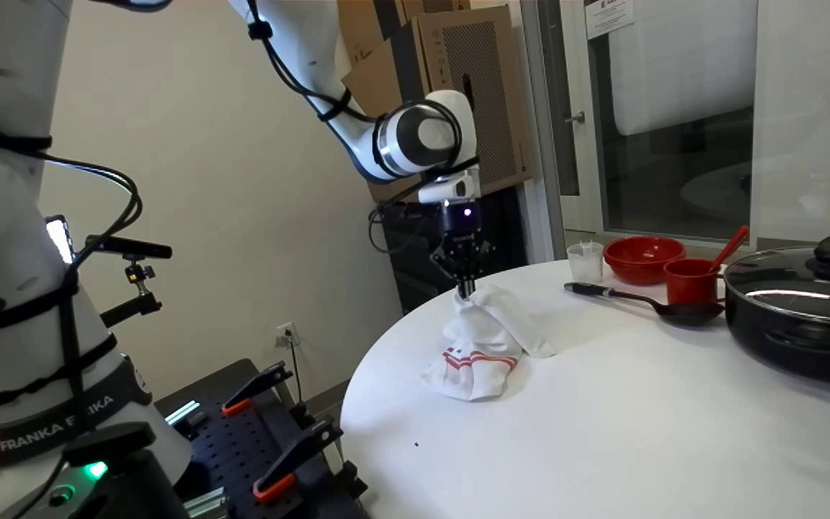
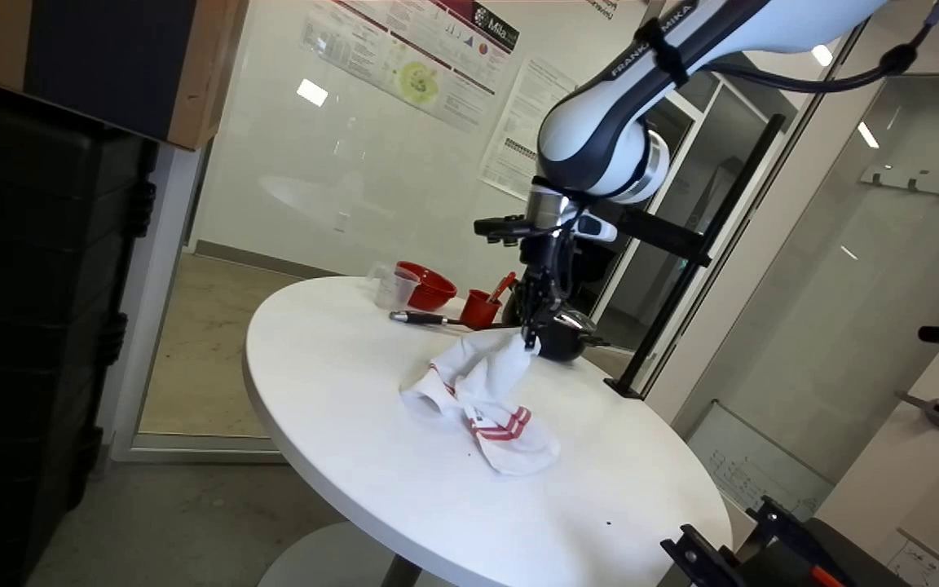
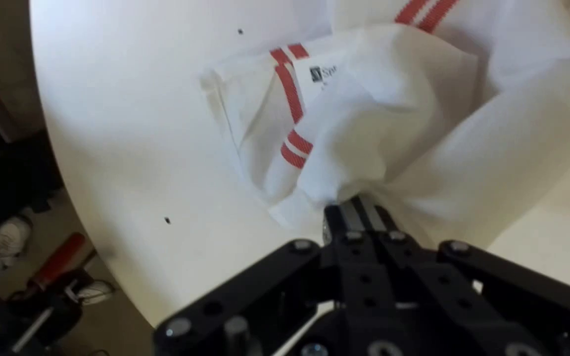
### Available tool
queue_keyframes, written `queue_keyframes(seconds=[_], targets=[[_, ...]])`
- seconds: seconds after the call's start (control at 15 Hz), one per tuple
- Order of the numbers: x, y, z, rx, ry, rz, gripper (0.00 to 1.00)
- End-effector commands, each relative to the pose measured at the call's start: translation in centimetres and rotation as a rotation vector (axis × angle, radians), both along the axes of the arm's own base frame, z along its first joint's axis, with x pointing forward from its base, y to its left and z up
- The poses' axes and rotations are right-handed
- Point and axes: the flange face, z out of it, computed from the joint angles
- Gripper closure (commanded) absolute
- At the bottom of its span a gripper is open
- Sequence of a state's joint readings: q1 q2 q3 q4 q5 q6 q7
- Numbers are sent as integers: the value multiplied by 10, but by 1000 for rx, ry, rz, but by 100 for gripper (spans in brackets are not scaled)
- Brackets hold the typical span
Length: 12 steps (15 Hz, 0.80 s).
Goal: Scrunch up the towel on the table
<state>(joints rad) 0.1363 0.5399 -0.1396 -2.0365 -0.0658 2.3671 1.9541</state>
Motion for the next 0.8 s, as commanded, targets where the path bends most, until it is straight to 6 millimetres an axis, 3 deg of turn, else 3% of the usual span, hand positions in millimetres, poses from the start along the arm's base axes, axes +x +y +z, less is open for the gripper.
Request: queue_keyframes(seconds=[0.0,0.07,0.13,0.33,0.53,0.73], targets=[[13,50,-54,64,141,-134,100],[13,63,-63,119,180,-145,100],[0,47,-46,60,119,-94,99],[5,67,-68,99,165,-110,100],[-6,29,-62,214,188,-253,100],[-6,-13,-84,325,218,-334,100]])
